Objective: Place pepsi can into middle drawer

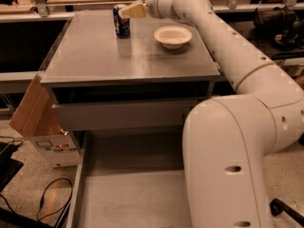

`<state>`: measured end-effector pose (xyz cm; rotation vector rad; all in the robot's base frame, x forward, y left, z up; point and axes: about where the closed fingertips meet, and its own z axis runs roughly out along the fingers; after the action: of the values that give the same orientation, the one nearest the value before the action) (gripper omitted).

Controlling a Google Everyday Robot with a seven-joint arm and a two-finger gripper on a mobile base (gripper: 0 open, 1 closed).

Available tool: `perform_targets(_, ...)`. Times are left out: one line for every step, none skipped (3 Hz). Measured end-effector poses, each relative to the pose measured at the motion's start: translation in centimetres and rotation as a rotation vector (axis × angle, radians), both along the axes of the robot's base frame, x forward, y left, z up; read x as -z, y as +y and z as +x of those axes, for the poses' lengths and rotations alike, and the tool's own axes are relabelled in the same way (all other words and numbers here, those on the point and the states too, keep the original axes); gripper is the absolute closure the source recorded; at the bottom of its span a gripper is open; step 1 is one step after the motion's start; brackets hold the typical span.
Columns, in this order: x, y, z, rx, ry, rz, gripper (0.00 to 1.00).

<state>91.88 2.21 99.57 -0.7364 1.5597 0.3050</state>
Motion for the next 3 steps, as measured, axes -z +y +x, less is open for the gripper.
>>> perform_targets(3.0, 2.8, 3.3, 0.029, 0.059, 0.041, 0.00)
perform_targets(5.3, 4.8, 5.3, 0.040, 0.102, 0.068, 0.00)
perform_targets(6.5, 6.1, 6.4, 0.041, 0.112, 0.075, 0.00)
